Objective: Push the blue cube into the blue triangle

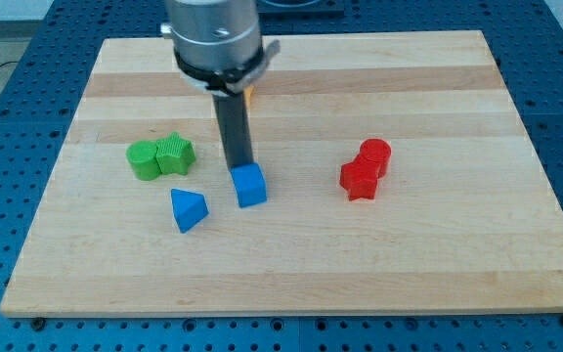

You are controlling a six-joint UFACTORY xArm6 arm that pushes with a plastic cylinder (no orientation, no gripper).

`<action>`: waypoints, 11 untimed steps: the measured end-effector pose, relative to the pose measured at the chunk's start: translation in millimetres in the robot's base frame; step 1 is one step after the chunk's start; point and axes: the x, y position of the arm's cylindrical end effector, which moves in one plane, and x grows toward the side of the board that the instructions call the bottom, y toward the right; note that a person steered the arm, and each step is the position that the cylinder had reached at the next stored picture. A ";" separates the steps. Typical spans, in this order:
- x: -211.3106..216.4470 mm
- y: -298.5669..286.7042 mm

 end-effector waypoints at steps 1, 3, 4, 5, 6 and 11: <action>8.1 4.8; 1.6 50.0; 27.9 89.2; 46.4 88.8; 49.8 68.4; 22.8 -15.7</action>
